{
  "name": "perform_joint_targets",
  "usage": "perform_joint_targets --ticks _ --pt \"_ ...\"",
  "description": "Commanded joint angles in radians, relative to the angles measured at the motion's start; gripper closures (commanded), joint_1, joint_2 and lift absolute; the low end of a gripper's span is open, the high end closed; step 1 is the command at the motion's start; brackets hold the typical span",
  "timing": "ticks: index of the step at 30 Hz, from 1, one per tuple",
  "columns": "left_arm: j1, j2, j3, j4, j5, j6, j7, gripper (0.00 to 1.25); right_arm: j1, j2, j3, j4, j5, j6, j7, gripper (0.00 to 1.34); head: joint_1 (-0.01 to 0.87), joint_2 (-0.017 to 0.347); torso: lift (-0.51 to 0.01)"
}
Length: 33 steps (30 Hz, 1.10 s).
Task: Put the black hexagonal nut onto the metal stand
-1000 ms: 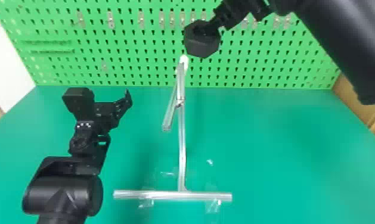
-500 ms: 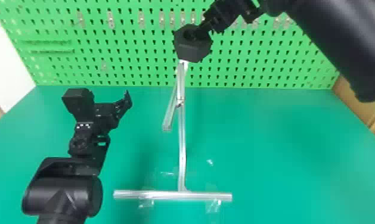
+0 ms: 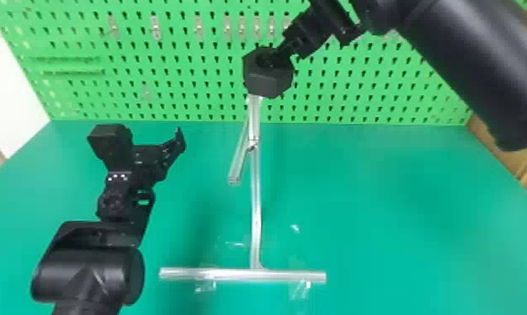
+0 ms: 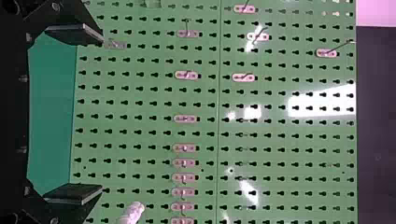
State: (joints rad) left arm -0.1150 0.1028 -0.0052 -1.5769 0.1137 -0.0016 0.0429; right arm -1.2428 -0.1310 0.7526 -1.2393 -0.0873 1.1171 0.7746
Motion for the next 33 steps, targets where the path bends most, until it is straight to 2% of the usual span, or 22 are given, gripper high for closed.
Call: perform_joint_targets --ticks 1,10,28,33 --pt "0.0 0.0 0.001 0.0 0.0 0.0 0.0 0.15 0.0 0.002 0.01 0.004 -0.011 0.0 -0.008 1.08 0.693 0.081 -0.001" --pt "0.0 0.0 0.001 0.0 -0.003 0.002 0.0 0.15 -0.004 0.005 0.019 0.011 -0.032 0.0 -0.038 1.08 0.693 0.081 -0.001" --pt "0.006 0.002 0.007 -0.003 -0.002 0.002 0.0 0.16 -0.056 -0.003 0.079 0.011 -0.014 0.027 -0.038 1.08 0.693 0.081 -0.001" --pt "0.006 0.002 0.008 -0.003 -0.002 0.0 -0.001 0.16 -0.067 -0.006 0.067 0.011 -0.015 0.041 -0.04 1.08 0.693 0.081 -0.001"
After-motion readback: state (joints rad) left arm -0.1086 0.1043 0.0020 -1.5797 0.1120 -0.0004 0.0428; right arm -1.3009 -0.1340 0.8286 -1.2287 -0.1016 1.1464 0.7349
